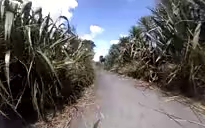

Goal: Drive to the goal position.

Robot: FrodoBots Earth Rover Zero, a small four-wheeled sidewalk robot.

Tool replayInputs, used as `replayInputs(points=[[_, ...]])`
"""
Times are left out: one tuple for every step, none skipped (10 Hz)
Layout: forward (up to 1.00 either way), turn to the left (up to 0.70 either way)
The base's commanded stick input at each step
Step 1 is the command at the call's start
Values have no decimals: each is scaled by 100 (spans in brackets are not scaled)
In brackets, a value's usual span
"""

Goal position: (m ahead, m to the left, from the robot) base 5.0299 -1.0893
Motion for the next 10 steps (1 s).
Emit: replayInputs(points=[[50,-1],[50,-3],[50,-5],[50,-11],[50,-13],[50,-16],[50,-16],[50,-17],[50,-17],[50,-17]])
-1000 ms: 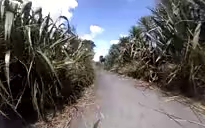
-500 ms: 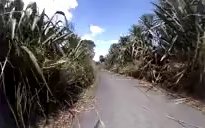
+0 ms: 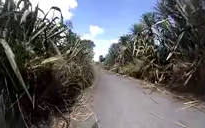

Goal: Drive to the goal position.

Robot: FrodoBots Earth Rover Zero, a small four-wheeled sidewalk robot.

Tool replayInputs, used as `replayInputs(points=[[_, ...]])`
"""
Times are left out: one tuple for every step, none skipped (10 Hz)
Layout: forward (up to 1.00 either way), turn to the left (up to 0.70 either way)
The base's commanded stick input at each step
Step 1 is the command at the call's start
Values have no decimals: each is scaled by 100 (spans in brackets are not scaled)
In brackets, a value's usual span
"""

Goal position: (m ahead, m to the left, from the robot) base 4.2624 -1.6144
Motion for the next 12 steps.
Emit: replayInputs(points=[[50,-17],[50,-17],[50,-18],[50,-18],[50,-18],[50,-18],[50,-18],[50,-18],[50,-14],[50,-13],[50,-11],[50,-5]])
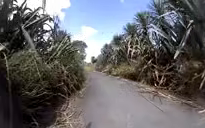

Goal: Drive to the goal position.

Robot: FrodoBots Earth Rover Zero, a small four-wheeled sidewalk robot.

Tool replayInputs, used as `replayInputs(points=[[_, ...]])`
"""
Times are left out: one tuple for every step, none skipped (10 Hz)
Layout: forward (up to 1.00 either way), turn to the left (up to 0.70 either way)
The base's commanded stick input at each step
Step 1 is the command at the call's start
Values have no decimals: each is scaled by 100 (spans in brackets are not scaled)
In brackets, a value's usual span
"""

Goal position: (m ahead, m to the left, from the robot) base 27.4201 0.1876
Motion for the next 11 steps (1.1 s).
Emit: replayInputs(points=[[50,-3],[50,-1],[50,0],[50,0],[50,0],[50,0],[50,0],[50,3],[50,7],[50,8],[50,9]])
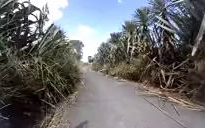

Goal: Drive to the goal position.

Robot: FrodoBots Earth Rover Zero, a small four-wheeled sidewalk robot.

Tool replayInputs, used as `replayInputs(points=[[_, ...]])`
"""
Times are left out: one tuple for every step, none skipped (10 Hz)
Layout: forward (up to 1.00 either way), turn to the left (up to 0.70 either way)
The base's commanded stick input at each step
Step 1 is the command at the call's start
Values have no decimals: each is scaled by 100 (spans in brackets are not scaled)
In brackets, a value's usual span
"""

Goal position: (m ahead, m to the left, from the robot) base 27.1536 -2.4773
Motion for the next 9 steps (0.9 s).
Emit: replayInputs(points=[[50,9],[50,9],[50,9],[50,8],[50,8],[50,8],[48,8],[48,8],[48,8]])
